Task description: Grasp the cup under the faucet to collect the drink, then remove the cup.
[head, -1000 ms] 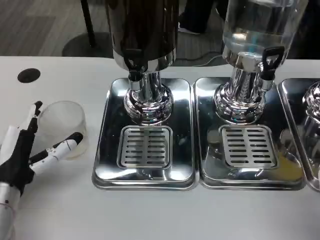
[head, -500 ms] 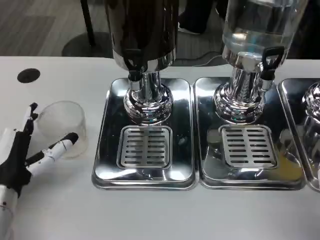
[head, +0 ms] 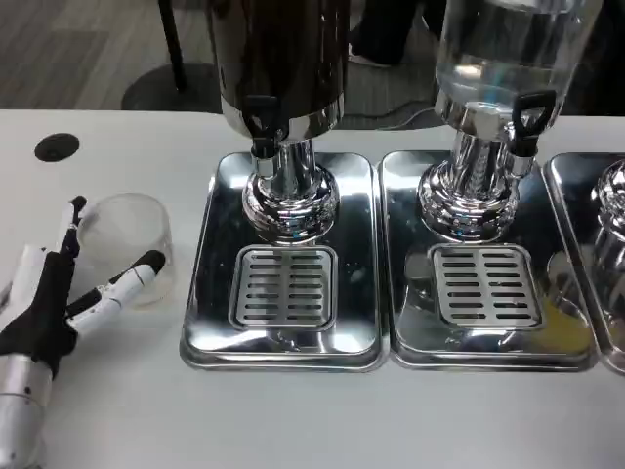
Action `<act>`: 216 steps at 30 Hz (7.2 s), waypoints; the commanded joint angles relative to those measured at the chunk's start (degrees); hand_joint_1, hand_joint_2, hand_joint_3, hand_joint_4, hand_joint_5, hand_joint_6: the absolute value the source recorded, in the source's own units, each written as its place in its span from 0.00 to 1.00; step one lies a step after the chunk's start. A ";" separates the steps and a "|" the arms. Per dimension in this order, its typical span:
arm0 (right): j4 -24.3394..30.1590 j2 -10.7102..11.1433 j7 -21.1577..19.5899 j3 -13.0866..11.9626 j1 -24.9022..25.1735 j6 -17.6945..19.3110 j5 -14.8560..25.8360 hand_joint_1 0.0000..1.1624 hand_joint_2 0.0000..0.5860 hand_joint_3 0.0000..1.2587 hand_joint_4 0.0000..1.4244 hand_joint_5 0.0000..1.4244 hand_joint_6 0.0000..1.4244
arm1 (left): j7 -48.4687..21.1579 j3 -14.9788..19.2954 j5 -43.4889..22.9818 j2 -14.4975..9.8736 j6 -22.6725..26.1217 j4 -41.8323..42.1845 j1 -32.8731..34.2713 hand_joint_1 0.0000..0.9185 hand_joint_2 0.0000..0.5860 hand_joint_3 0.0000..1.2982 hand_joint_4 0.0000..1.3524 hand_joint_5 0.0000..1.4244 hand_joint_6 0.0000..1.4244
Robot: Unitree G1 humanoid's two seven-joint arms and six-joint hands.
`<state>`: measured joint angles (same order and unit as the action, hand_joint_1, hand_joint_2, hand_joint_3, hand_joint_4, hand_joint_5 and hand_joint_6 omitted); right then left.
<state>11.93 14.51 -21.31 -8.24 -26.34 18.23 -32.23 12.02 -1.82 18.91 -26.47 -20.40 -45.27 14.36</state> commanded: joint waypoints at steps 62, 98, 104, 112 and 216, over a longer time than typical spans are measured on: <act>0.33 -1.69 -0.57 -2.00 -2.32 3.63 0.54 0.51 1.00 0.32 0.19 0.12 0.08 | 3.75 0.73 1.52 1.87 -0.63 10.13 -2.28 0.29 0.31 0.27 0.36 0.17 0.06; 0.02 -2.00 -0.44 -2.34 -2.06 4.18 1.17 0.52 1.00 0.32 0.19 0.12 0.09 | 3.14 -6.97 7.43 5.70 0.10 17.28 -5.15 0.30 0.31 0.27 0.37 0.17 0.06; 0.20 -1.98 -0.23 -2.26 -1.73 4.03 1.20 0.52 1.00 0.32 0.19 0.12 0.09 | 3.01 -6.22 6.48 6.29 0.90 16.50 -4.24 0.30 0.31 0.27 0.37 0.17 0.06; 0.56 -1.96 -0.05 -2.19 -1.66 4.07 1.16 0.52 1.00 0.32 0.19 0.12 0.09 | 4.57 -6.41 7.14 7.69 3.00 10.92 -0.20 0.28 0.32 0.27 0.36 0.17 0.07; 1.23 -3.42 -0.23 -3.68 -3.94 6.43 3.00 0.53 1.00 0.32 0.20 0.13 0.10 | -13.94 -3.76 4.66 8.67 19.49 55.65 -6.61 0.06 0.08 0.13 0.18 0.13 0.00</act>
<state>12.42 11.29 -21.30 -11.32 -29.82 23.90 -29.74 -1.32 -5.29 23.04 -18.12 -1.54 8.87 6.92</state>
